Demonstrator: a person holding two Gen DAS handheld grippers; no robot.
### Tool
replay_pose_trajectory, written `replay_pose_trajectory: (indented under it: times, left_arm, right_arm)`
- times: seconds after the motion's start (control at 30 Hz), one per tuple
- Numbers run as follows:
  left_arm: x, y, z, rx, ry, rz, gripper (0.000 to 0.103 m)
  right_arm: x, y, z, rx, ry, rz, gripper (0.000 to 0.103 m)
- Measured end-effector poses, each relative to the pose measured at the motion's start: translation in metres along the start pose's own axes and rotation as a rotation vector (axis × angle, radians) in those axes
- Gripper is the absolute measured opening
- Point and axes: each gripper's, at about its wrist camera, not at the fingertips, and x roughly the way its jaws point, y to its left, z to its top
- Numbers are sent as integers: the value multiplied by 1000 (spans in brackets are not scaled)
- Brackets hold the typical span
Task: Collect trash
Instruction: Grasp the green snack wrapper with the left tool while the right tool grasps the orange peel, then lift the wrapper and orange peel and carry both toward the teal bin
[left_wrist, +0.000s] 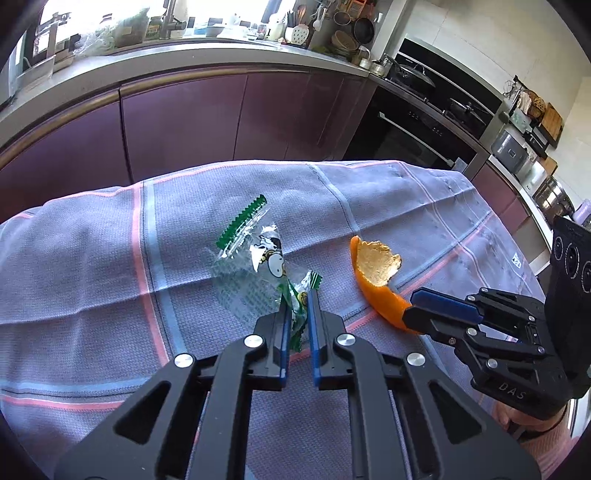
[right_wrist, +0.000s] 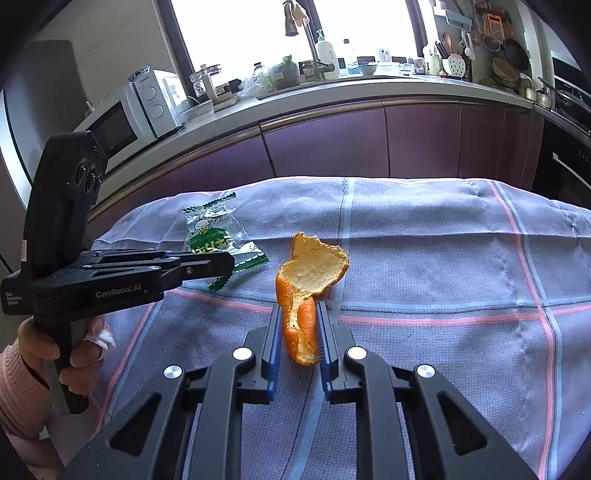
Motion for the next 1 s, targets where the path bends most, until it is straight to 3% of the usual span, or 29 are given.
replay_pose_trajectory:
  times: [0.1,0.37,0.5,0.67,0.77,1.0]
  left_arm:
    - [-12,-2,-4,18,-16,1,8]
    - [-44,5,-19,17,-42,-7,8]
    - [-59,6,-28,27,-54,-12,7]
    - [-74,9,-39,31,-70,-11,7]
    - [-84,12,-46,33,-81,0,8]
    - [-110,22,-62,26,-104,3,7]
  right_arm:
    - [-2,0,0,5,-5,17,5]
    - [-4,5,-3,7,-5,12,4]
    - [2,4,-1,22,11,19,14]
    - [6,7,1,12,22,10,14]
    - [7,8,1,8,21,4,6]
    - [-2,18,-3,3,-3,7,5]
